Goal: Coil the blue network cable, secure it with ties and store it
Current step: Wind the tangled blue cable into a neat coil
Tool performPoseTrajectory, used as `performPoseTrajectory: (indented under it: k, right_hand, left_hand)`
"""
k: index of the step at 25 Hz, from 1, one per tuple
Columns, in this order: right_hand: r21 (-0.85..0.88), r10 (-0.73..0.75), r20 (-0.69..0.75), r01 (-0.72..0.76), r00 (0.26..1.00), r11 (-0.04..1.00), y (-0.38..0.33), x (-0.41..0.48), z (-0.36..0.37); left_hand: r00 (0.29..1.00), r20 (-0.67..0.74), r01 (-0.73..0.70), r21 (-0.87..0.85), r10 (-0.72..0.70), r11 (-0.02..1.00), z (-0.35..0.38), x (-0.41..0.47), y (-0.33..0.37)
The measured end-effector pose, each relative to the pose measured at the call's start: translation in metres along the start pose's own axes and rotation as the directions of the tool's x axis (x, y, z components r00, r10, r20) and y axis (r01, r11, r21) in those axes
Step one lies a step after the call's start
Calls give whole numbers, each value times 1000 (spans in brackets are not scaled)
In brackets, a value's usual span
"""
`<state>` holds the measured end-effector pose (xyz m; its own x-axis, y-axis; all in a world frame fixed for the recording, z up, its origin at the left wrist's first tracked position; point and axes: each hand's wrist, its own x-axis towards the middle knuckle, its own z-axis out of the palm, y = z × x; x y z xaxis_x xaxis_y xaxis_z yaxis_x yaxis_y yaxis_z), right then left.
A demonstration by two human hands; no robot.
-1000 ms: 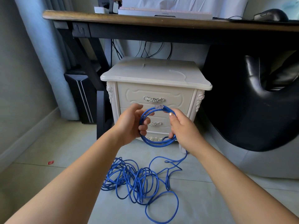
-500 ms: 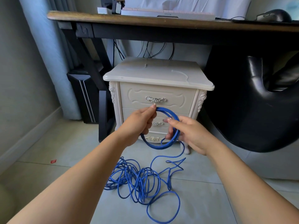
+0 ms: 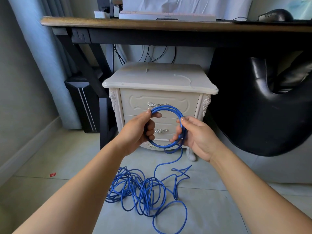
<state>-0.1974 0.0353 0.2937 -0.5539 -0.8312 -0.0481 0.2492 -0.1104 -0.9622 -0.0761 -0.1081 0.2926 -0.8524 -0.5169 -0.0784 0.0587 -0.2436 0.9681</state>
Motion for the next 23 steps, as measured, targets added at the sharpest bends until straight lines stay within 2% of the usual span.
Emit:
performPoseTrajectory:
  k: [1, 3, 6, 8, 11, 12, 13, 15, 17, 20, 21, 23]
  right_hand:
    - [-29, -14, -19, 13, 1000, 999, -1, 0, 0]
    - [-216, -88, -62, 72, 994, 974, -2, 1, -1]
    - [-510, -171, -31, 131, 985, 850, -1, 1, -4]
    - [-685, -187, 36, 161, 982, 711, 0, 0, -1]
    - [-821, -228, 106, 215, 968, 530, -2, -4, 8]
    - [-821, -241, 112, 226, 964, 524, -3, -5, 10]
    - [-793, -240, 101, 224, 965, 567, -4, -6, 10]
    - [-658, -170, 62, 168, 983, 734, -8, -6, 7]
    - [-547, -35, 55, 59, 998, 835, -9, -6, 1]
    - [-575, 101, 86, -33, 991, 817, -2, -6, -11]
    - [-599, 99, 82, -30, 992, 801, -2, -5, -15]
    - [-563, -15, 20, 24, 1000, 826, -6, -3, -21]
  left_hand:
    - [999, 45, 31, -24, -30, 999, -2, -2, 2]
    - [988, 127, 93, -46, -87, 995, -5, -7, 5]
    - [984, 128, 117, 49, -123, 992, 1, -9, 7]
    - [993, 85, 69, 201, -87, 977, 8, -9, 8]
    - [997, 67, -69, 504, 41, 861, 16, -10, 5]
    - [996, 61, -90, 528, 68, 845, 17, -10, 5]
    - [995, 54, -101, 509, 86, 855, 17, -9, 4]
    - [993, 26, -116, 433, 117, 894, 17, -8, 4]
    - [991, -30, -113, 377, 134, 919, 15, -6, 5]
    - [984, -98, -106, 339, 147, 935, 9, -5, 5]
    - [981, -119, -107, 321, 153, 941, 6, -4, 6]
    - [972, -159, -119, 296, 172, 948, 2, -4, 9]
